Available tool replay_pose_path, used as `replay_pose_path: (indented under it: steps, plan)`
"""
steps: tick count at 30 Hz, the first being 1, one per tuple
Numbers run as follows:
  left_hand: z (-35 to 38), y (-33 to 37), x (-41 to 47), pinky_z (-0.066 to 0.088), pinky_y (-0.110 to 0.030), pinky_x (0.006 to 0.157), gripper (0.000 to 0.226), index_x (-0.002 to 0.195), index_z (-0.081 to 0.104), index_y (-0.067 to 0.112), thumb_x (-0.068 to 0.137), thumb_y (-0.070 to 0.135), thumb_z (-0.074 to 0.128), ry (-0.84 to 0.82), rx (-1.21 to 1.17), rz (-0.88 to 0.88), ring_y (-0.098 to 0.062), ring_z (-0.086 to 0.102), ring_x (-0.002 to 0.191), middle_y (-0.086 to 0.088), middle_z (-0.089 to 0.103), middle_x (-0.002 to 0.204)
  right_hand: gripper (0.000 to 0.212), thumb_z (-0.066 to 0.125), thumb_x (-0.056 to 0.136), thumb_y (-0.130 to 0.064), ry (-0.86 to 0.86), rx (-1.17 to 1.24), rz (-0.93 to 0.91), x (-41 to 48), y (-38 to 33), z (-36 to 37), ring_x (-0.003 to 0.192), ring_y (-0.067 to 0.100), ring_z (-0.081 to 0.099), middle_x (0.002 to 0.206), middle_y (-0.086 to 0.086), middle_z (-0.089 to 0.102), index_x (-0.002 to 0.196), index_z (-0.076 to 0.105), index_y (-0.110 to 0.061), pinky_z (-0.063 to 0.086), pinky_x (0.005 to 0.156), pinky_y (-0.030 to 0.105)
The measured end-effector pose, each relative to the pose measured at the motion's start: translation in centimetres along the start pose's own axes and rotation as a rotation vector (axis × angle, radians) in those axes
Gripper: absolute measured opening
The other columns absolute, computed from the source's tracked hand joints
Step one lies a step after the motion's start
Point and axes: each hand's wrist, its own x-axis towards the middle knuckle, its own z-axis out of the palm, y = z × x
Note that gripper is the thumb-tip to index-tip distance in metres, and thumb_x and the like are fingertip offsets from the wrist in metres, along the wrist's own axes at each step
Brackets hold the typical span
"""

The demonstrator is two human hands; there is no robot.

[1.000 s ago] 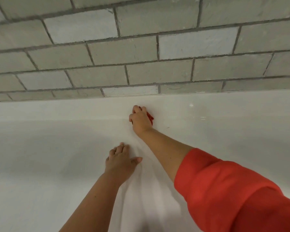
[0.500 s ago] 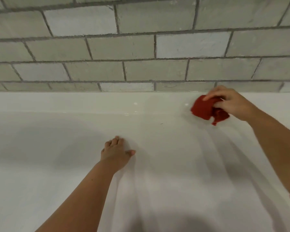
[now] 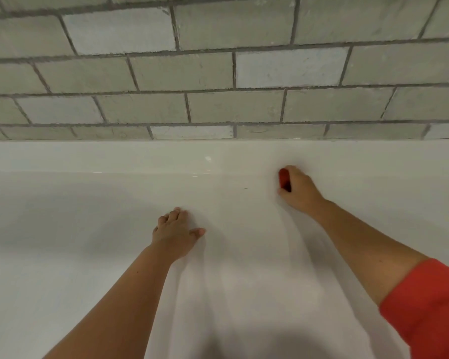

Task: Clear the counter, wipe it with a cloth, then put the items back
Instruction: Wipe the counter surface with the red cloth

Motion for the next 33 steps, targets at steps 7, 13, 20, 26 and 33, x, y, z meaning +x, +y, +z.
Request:
replay_pose_path:
  steps: [7,13,20,26,33]
  plan:
    - [0.2,-0.2,0.0,0.017,-0.039,0.116,0.069,0.148,0.016,0.016,0.093,0.051,0.041,0.011,-0.019,-0.018,-0.029,0.008,0.144,-0.002,0.009,0.158,0.055,0.061,0.083,-0.002,-0.192,0.258,-0.164,0.6,-5.5,3.1,0.126,0.024,0.046,0.137,0.01,0.049,0.136,0.046,-0.008,0.031,0.099,0.017]
    - [-0.3,-0.3,-1.9,0.03,-0.026,0.103,0.039,0.132,0.05,0.011,0.094,0.023,0.05,0.255,-0.335,-0.021,-0.025,0.044,0.128,-0.007,0.047,0.14,0.049,0.061,0.075,0.012,-0.449,0.497,-0.308,-7.3,-7.9,2.5,0.113,0.012,0.055,0.127,0.009,0.06,0.12,0.063,-0.007,0.039,0.097,0.016]
    - [-1.1,-0.1,-6.2,0.03,-0.012,0.089,0.026,0.117,0.062,0.011,0.093,0.008,0.051,0.447,-0.553,0.056,-0.015,0.05,0.121,0.0,0.055,0.13,0.05,0.052,0.064,0.0,-0.802,0.655,-0.278,-17.7,-7.2,-2.7,0.067,0.025,0.062,0.088,0.001,0.07,0.1,0.071,-0.029,0.048,0.056,0.027]
    - [-1.0,-0.2,-9.3,0.034,-0.018,0.085,0.026,0.116,0.063,0.013,0.092,0.009,0.053,0.453,-0.537,0.107,-0.016,0.053,0.116,0.002,0.056,0.127,0.041,0.056,0.071,0.009,-0.166,0.877,0.043,-12.6,1.0,-10.3,0.041,0.012,0.055,0.084,0.007,0.064,0.094,0.067,-0.022,0.044,0.032,0.02]
    - [0.9,1.5,-11.8,0.034,-0.019,0.083,0.027,0.117,0.063,0.014,0.093,0.009,0.053,0.392,-0.541,0.097,-0.017,0.054,0.114,0.0,0.056,0.126,0.042,0.051,0.083,0.007,0.102,0.481,0.336,-8.4,11.2,-12.9,0.076,0.029,0.052,0.11,0.013,0.052,0.118,0.058,-0.014,0.046,0.046,0.026]
